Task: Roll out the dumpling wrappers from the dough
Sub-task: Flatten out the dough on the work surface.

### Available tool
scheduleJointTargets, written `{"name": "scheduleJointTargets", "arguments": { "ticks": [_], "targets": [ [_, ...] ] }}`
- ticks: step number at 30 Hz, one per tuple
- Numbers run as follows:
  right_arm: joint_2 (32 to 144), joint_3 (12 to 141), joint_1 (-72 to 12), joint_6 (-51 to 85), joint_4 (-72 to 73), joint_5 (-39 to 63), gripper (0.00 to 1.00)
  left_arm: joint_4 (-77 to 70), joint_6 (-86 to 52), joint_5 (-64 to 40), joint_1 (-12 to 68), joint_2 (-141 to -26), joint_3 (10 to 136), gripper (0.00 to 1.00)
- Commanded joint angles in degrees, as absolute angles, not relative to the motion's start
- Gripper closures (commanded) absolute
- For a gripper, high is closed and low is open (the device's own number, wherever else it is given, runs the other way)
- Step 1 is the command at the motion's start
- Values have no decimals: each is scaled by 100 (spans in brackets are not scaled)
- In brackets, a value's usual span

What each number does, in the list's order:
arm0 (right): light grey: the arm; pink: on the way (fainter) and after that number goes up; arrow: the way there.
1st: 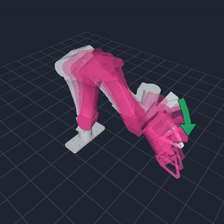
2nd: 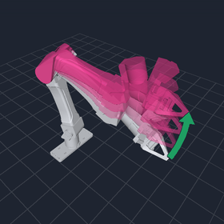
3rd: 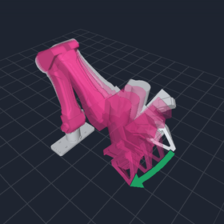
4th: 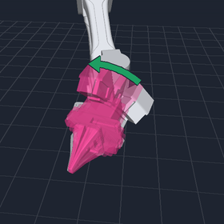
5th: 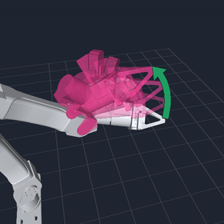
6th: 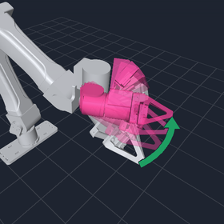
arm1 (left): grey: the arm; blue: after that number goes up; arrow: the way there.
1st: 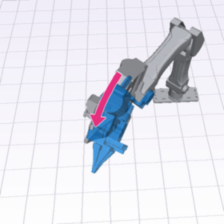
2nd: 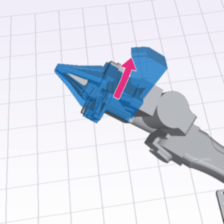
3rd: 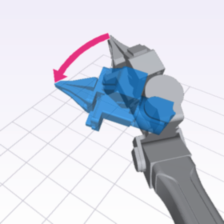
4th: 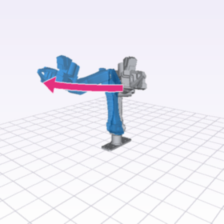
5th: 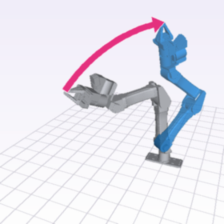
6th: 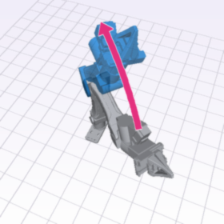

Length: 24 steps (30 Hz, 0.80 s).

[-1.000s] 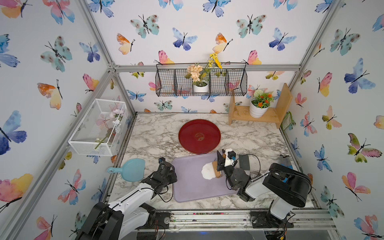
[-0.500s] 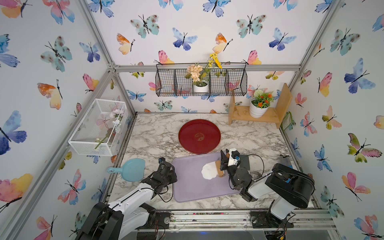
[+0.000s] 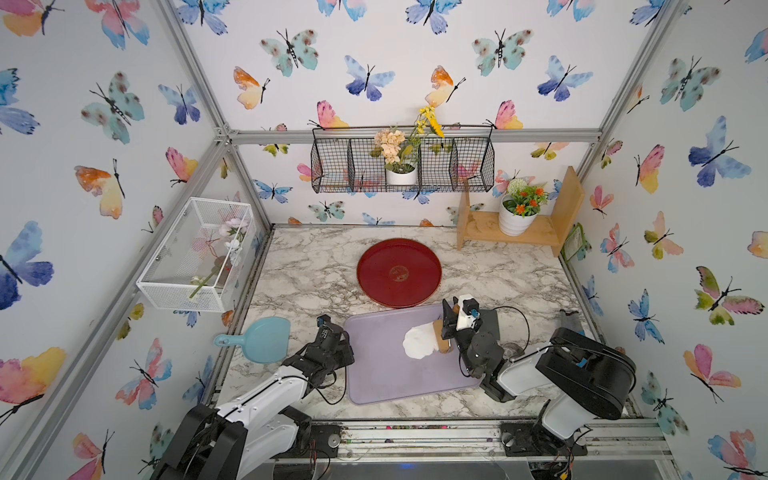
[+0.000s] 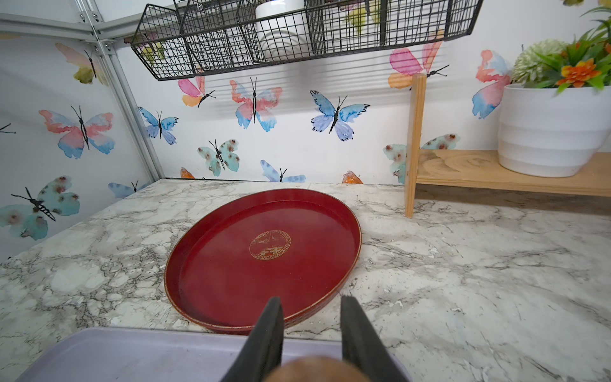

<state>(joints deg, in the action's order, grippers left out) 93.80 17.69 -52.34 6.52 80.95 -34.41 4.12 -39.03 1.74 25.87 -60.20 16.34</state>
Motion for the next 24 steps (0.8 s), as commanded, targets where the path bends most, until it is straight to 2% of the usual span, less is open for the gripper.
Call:
{"name": "scheduleJointTargets", "arguments": {
  "ticks": [1, 8, 12, 18, 24],
  "targets": [
    [9421, 1876, -5133, 371, 6759, -3257, 97, 328, -4031, 63, 2536, -5985, 1630, 100],
    [9013, 2505, -5133, 593, 6432, -2320, 98, 343, -3973, 0, 2538, -5985, 1666, 100],
    [8776, 2673, -5133, 192, 6556, -1952, 98, 395, -3879, -70, 2537, -6078, 1764, 100],
    [8542, 2620, -5103, -497, 6832, -1622, 98, 446, -3678, -237, 2540, -6262, 1933, 100],
    [8346, 2543, -5037, -521, 6911, -1139, 98, 624, -3573, -108, 2531, -6242, 2059, 100]
  ]
}}
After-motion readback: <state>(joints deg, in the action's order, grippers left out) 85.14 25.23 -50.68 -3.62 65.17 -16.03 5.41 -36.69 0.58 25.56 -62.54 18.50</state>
